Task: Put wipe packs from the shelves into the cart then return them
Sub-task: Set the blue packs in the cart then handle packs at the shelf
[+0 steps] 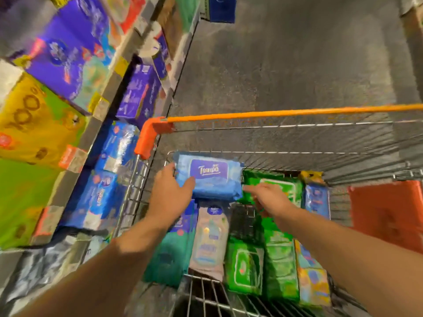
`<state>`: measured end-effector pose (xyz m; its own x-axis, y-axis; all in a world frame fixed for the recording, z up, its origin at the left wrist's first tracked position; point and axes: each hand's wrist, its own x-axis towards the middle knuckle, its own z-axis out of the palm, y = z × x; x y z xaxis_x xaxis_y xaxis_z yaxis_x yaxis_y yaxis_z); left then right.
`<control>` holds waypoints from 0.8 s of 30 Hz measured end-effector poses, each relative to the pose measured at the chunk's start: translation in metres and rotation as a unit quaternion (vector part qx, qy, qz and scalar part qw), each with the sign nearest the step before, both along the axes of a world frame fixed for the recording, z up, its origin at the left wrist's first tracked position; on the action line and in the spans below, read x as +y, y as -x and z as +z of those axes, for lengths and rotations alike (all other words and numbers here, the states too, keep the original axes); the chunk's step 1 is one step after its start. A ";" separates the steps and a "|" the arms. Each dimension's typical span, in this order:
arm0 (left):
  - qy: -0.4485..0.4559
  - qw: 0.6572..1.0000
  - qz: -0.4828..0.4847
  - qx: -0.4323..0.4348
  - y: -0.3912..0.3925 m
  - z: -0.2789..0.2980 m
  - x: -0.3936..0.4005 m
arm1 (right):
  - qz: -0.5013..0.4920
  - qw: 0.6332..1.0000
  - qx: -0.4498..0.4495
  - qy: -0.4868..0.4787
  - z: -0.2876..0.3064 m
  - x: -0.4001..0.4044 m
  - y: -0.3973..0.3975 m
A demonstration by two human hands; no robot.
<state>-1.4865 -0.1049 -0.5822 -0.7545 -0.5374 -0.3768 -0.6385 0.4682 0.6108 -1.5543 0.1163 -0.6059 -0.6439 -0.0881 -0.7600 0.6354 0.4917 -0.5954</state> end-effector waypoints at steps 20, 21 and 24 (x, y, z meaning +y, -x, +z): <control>-0.339 0.934 0.107 -0.012 0.001 -0.024 -0.006 | -0.094 0.971 -0.092 0.200 -0.029 -0.005 -0.017; -0.345 0.933 0.100 -0.022 -0.004 -0.020 -0.004 | -0.085 0.970 -0.094 0.209 -0.026 0.001 -0.022; -0.373 0.922 0.103 -0.005 -0.027 -0.011 0.005 | -0.041 0.974 -0.087 0.207 -0.020 0.016 -0.039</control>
<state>-1.4595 -0.0996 -0.5931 -0.6598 -0.2564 -0.7063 -0.6745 -0.2123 0.7071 -1.5155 0.1321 -0.6256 -0.5270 -0.3639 -0.7681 0.7705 0.1768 -0.6124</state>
